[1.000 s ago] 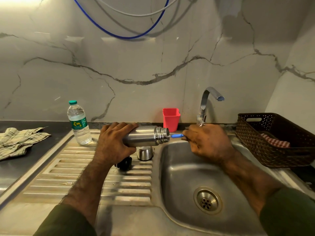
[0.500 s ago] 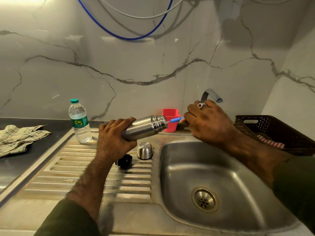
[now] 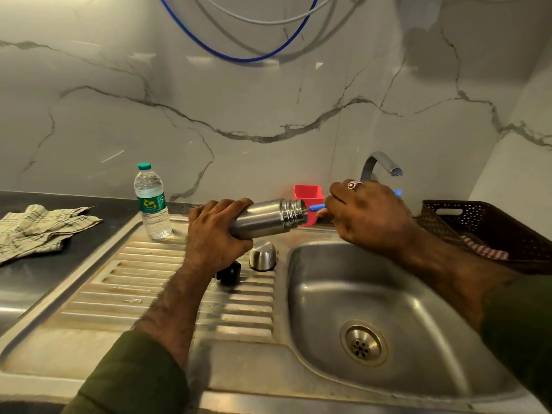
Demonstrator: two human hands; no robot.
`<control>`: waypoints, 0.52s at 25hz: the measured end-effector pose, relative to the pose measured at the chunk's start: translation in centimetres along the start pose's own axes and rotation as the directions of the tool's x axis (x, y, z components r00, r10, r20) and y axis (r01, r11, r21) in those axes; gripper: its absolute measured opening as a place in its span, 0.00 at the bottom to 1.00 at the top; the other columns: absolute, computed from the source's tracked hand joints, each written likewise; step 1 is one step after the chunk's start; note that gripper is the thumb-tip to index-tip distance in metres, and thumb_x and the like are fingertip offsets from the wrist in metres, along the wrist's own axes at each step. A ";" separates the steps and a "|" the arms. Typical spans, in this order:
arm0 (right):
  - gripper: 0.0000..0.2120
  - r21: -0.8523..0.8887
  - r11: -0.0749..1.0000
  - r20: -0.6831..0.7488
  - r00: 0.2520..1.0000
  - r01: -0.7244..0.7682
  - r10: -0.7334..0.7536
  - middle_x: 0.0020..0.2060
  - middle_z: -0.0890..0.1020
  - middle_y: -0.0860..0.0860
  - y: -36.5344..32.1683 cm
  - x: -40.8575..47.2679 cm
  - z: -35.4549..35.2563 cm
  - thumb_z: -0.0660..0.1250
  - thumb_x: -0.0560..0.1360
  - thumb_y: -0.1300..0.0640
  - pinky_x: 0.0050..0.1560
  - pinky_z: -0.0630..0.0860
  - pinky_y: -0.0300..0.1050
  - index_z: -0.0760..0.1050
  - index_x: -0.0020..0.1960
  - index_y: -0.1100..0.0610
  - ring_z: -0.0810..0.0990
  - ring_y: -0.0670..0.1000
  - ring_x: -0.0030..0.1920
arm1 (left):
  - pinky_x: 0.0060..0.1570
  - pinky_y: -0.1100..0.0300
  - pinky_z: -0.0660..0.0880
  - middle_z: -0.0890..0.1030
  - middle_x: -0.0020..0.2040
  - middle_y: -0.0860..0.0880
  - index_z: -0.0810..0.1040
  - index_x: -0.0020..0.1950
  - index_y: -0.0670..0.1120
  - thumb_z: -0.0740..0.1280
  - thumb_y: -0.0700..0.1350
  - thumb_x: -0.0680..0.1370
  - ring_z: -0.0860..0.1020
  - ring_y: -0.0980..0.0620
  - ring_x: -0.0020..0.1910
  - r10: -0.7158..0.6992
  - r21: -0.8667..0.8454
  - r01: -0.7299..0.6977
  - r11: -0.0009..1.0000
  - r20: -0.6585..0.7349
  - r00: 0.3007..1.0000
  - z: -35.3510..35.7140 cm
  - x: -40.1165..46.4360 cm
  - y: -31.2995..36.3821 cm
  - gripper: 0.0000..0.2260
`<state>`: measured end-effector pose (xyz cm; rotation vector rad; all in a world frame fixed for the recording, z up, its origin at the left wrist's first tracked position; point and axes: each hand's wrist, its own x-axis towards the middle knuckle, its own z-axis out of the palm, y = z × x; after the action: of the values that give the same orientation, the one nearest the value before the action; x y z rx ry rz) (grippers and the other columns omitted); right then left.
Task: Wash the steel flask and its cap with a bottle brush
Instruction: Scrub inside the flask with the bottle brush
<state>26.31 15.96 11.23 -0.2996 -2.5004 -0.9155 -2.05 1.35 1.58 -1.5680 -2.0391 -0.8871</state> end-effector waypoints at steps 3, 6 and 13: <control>0.18 0.139 0.989 0.129 0.991 -0.044 0.026 0.41 0.80 0.48 2.3 -0.1 -0.6 0.55 0.78 0.44 0.34 0.75 0.48 0.82 0.48 0.51 0.80 0.54 0.38 | 0.65 0.43 0.69 0.83 0.63 0.51 0.75 0.74 0.56 0.74 0.59 0.66 0.79 0.46 0.60 0.036 0.012 -0.036 0.999 0.018 0.999 -0.3 -0.1 -0.3 0.35; 0.18 0.294 0.912 0.308 0.932 -0.285 0.192 0.39 0.81 0.44 3.8 0.0 -2.3 0.58 0.81 0.38 0.37 0.74 0.46 0.82 0.44 0.46 0.79 0.48 0.39 | 0.65 0.42 0.69 0.82 0.63 0.51 0.75 0.74 0.56 0.74 0.58 0.66 0.78 0.45 0.60 0.059 0.042 -0.059 0.997 0.003 0.998 -0.6 0.2 -0.3 0.35; 0.20 0.510 0.633 0.594 0.771 -0.583 0.231 0.33 0.81 0.48 0.9 1.1 -0.7 0.68 0.81 0.43 0.42 0.76 0.48 0.83 0.35 0.52 0.79 0.51 0.38 | 0.65 0.42 0.67 0.83 0.64 0.50 0.76 0.73 0.55 0.81 0.53 0.65 0.78 0.44 0.61 0.094 0.090 -0.092 0.992 -0.019 0.995 -0.4 0.0 -0.1 0.36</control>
<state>25.94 16.23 12.76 -0.9090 -2.7889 0.3470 -2.13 1.02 1.82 -1.5829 -1.9450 -0.7666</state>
